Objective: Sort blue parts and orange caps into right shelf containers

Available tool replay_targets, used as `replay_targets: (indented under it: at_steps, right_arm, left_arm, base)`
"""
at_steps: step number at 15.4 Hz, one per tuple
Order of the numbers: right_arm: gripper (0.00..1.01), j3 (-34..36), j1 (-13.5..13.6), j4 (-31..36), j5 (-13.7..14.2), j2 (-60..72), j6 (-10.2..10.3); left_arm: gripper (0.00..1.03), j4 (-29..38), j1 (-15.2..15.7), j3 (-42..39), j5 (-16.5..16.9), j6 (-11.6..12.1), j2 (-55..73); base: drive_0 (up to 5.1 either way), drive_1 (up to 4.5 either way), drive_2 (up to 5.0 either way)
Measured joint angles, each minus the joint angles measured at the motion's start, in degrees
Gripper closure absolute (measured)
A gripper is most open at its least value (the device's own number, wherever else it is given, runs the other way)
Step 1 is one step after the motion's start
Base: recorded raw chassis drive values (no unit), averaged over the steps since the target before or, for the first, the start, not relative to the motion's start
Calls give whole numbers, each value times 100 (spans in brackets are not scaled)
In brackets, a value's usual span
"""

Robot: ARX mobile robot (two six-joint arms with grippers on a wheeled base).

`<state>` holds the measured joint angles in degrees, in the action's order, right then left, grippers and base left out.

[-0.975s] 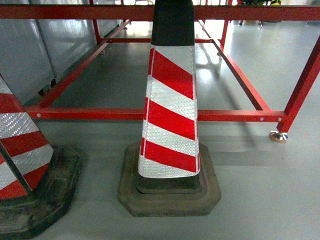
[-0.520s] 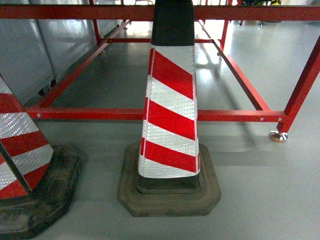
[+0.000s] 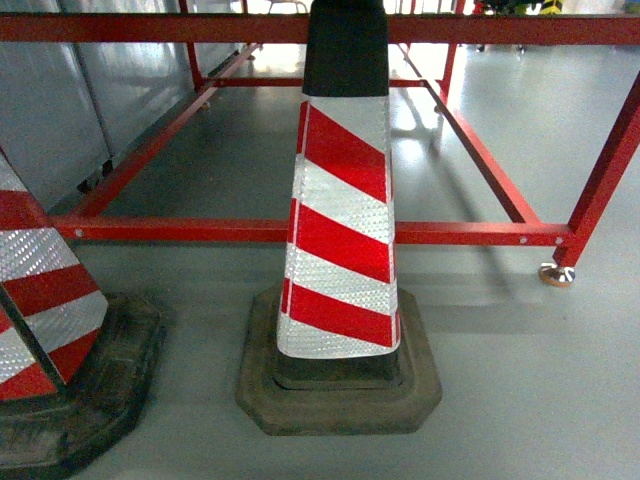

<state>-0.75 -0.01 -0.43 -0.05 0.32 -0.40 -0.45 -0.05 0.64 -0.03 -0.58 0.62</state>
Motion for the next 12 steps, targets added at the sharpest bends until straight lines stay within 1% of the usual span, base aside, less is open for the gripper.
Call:
replay_targets:
  at_steps: [12]
  right_arm:
    - [3,0,0,15,4,0,37]
  left_arm:
    - [5,17,0,0,7,46,0]
  base:
    - [0,0,0]
